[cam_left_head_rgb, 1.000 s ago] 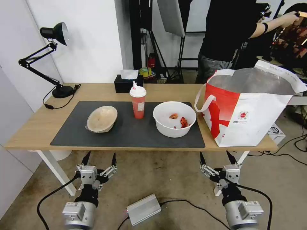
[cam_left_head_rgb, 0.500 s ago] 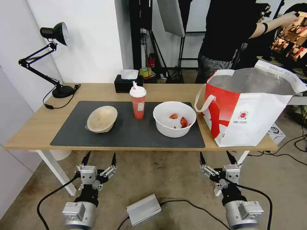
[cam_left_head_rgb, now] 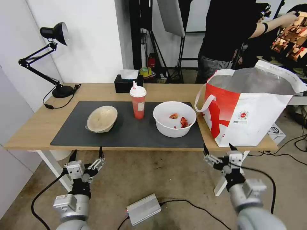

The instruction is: Pick up the trash from the table and place it into the takeout bag.

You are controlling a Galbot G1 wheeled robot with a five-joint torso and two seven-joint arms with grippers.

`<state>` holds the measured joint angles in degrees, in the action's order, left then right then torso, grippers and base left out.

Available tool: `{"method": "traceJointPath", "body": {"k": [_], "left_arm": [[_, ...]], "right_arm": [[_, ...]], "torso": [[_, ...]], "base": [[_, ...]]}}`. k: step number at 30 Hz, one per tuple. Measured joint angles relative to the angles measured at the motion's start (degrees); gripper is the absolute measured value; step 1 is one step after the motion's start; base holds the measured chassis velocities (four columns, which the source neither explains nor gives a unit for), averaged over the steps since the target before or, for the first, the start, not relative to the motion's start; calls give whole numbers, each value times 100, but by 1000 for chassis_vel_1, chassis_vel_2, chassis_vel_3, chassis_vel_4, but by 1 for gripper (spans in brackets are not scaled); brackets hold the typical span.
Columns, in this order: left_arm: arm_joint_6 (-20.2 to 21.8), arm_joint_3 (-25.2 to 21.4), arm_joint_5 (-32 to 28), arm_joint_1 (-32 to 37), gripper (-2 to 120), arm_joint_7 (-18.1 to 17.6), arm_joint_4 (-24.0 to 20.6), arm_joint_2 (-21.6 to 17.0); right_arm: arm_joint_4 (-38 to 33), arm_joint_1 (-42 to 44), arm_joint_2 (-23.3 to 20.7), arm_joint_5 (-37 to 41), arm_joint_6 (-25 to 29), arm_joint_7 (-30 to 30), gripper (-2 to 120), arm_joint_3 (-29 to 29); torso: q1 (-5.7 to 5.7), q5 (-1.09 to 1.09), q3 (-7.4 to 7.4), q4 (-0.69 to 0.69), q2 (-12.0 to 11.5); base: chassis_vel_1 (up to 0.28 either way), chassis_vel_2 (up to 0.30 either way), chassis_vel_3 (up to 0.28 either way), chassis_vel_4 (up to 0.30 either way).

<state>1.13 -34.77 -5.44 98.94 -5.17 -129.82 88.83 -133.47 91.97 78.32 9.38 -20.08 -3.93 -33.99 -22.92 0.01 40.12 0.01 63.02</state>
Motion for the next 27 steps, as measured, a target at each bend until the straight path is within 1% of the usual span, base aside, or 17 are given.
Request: {"method": "traceJointPath", "body": {"k": [1, 6, 8, 10, 15, 22, 27], "left_arm": [[-10, 0, 9, 9, 100, 2, 0, -6], [-38, 6, 49, 52, 100, 20, 0, -48], [-117, 20, 113, 111, 100, 84, 13, -98], [-290, 23, 287, 201, 100, 193, 81, -170], [-439, 28, 432, 306, 100, 266, 121, -244], [-486, 51, 496, 367, 100, 365, 114, -272], [-514, 43, 524, 384, 100, 385, 122, -289]], "right_arm": [[0, -4, -17, 22, -13, -23, 100, 1], [-7, 5, -27, 32, -14, -40, 100, 5], [-26, 25, -39, 32, -14, -42, 100, 8], [-50, 46, -55, 34, -8, -43, 100, 9], [-76, 64, -88, 38, 8, -48, 100, 13], [-110, 70, -126, 47, 44, -54, 100, 92], [-171, 27, -223, 261, 79, -54, 100, 220]], "torso": [[0, 0, 0, -2, 0], [0, 0, -1, -1, 0], [0, 0, -1, -2, 0], [0, -1, -1, -2, 0], [0, -1, -1, -2, 0], [0, -1, -1, -1, 0], [0, -1, -1, -2, 0]], "base": [[0, 0, 0, 0], [0, 0, 0, 0], [0, 0, 0, 0], [0, 0, 0, 0], [0, 0, 0, 0], [0, 0, 0, 0], [0, 0, 0, 0]]}}
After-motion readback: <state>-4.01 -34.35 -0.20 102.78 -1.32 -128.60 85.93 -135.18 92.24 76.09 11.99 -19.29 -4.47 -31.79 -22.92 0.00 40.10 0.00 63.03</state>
